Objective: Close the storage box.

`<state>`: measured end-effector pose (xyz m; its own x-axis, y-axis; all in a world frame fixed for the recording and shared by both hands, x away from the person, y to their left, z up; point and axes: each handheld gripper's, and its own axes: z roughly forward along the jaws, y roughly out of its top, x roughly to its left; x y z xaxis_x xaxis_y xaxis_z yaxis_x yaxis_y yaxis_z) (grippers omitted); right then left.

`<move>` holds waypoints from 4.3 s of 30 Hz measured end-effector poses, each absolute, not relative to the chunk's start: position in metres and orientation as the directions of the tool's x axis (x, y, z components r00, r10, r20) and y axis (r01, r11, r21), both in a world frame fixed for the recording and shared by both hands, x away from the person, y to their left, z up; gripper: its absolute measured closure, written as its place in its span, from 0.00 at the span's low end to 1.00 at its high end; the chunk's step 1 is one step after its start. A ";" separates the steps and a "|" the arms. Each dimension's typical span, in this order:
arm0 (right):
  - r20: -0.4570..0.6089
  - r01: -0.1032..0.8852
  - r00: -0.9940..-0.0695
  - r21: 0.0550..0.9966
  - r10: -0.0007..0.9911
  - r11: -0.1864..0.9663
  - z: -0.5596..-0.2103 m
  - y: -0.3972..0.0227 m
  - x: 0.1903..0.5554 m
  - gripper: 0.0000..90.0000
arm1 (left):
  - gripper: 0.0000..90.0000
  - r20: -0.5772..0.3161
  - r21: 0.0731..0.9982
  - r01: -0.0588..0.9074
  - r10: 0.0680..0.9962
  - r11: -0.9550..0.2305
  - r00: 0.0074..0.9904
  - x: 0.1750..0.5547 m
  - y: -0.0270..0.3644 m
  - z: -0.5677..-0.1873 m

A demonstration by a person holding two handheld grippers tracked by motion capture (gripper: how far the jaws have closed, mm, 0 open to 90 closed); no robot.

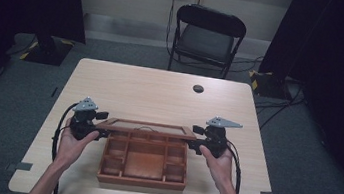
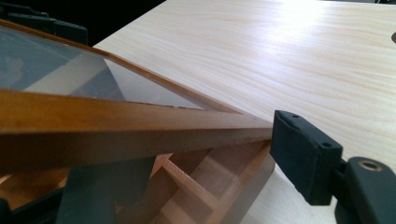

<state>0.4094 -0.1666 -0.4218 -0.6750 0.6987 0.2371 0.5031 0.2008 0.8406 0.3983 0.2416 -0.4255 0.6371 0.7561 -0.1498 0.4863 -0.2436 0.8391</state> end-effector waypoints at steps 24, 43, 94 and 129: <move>0.223 0.506 -0.670 0.835 0.709 0.215 -0.422 -0.179 0.386 0.36 | 0.33 -0.155 0.847 0.479 0.755 -0.230 0.637 0.367 0.258 -0.425; 0.235 0.535 -0.650 0.817 0.723 0.215 -0.436 -0.193 0.367 0.37 | 0.32 -0.151 0.810 0.522 0.765 -0.268 0.626 0.356 0.260 -0.443; 0.201 0.591 -0.419 0.800 0.886 0.098 -0.454 -0.265 0.360 0.17 | 0.23 -0.122 0.779 0.594 0.882 -0.199 0.456 0.363 0.314 -0.446; -0.014 0.656 -0.223 0.738 0.975 0.161 -0.500 -0.301 0.351 0.15 | 0.14 -0.009 0.739 0.636 0.940 -0.224 0.341 0.355 0.340 -0.503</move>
